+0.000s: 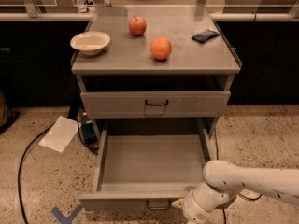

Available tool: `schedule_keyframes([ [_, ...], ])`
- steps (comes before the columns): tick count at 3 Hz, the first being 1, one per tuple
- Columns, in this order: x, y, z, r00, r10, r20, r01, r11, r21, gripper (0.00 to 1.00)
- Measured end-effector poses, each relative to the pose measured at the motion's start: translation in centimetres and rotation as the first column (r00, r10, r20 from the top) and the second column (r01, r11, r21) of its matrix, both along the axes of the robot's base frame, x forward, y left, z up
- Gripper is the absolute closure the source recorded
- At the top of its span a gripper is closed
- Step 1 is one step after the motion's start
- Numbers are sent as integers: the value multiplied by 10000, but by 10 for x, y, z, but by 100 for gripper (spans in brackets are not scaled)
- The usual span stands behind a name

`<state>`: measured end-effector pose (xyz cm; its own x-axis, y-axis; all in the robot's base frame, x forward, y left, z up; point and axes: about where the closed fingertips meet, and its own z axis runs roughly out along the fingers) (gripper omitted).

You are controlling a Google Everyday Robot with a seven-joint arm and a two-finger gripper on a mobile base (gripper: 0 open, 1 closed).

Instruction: Close middle drawer

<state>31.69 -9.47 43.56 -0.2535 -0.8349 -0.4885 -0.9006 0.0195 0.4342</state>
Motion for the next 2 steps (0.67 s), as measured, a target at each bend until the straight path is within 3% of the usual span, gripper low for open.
schedule_keyframes([
  [1,22,-14,-6,9992,-242,313,255,9988,-427,0],
  [2,58,-37,2,9924,-704,1010,781,9941,-750,0],
])
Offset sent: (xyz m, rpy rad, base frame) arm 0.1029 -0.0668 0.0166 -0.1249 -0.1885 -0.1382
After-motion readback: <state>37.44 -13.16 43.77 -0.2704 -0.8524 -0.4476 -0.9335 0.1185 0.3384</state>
